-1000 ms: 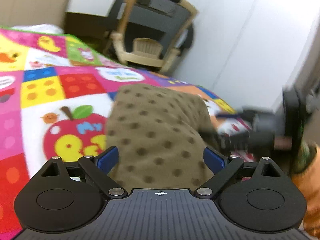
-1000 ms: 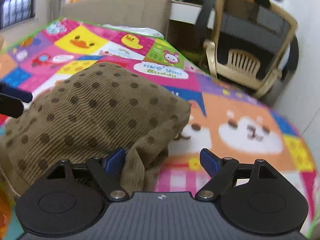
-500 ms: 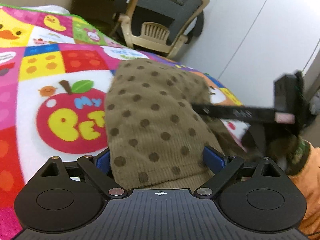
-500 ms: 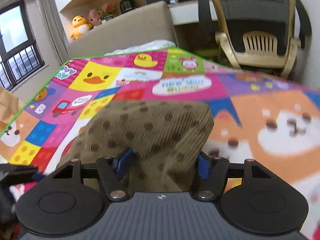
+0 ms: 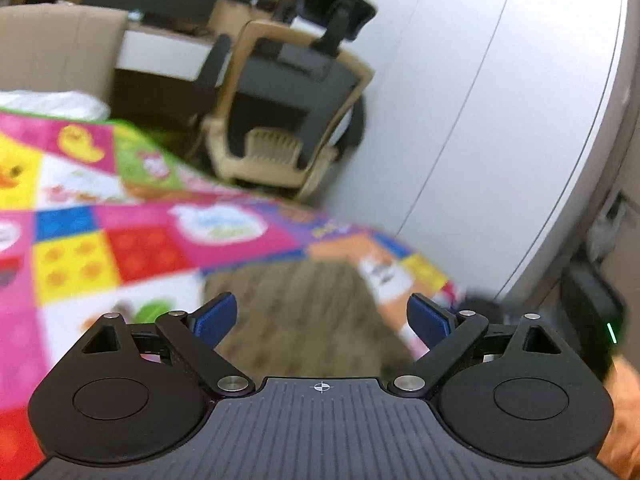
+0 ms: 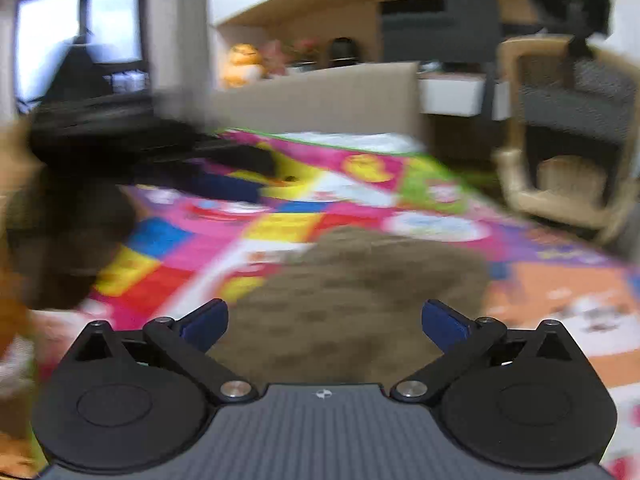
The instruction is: Fold clothes
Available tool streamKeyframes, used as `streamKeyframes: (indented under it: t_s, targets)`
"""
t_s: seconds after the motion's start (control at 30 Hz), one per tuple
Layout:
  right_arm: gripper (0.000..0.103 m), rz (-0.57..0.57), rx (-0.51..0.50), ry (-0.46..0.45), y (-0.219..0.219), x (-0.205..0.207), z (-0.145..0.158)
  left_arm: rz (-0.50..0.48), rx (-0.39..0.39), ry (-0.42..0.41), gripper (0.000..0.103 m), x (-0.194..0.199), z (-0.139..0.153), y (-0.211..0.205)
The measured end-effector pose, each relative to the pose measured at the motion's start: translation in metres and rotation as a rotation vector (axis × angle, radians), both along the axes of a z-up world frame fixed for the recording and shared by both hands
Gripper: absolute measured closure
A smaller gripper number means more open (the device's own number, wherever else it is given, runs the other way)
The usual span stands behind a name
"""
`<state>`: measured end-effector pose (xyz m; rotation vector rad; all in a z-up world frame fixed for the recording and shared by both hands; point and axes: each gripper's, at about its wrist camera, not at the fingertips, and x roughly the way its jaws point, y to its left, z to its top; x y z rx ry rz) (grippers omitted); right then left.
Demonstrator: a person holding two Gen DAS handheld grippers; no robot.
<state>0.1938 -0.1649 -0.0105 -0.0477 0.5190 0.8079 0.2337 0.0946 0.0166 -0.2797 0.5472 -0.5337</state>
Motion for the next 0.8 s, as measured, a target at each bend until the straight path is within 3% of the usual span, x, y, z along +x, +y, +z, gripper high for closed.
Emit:
streamKeyframes:
  t_s: [0.07,0.13,0.2,0.27,0.33,0.43,0.57,0.7,0.8]
  targets:
    - [0.000,0.051,0.011,0.064,0.011,-0.001,-0.011,-0.047,-0.069,0.064,0.007,0.034,-0.009,-0.009]
    - [0.000,0.032,-0.021,0.096,0.016,0.002,-0.026,-0.065,-0.119,0.178,0.007,0.068,-0.027,-0.022]
    - [0.000,0.013,-0.051,0.128,0.021,0.004,-0.041,-0.057,-0.121,0.305,0.007,0.097,-0.053,-0.032]
    - [0.000,0.000,-0.019,0.144,0.016,0.006,-0.043,-0.084,-0.129,0.332,0.008,0.110,-0.070,-0.038]
    - [0.000,-0.032,0.005,0.168,0.014,0.007,-0.043,-0.089,-0.089,0.318,0.007,0.109,-0.070,-0.045]
    - [0.000,-0.030,-0.064,0.155,0.018,0.002,-0.036,-0.105,-0.038,0.297,0.007,0.107,-0.068,-0.052]
    - [0.000,-0.055,-0.053,0.082,0.002,-0.003,-0.016,-0.116,-0.040,0.290,0.007,0.108,-0.069,-0.049]
    - [0.000,-0.177,-0.228,0.101,-0.002,0.009,-0.033,-0.122,-0.035,0.283,0.007,0.105,-0.069,-0.047]
    - [0.000,-0.185,-0.284,0.086,-0.001,0.009,-0.051,-0.124,-0.033,0.276,0.007,0.101,-0.068,-0.048]
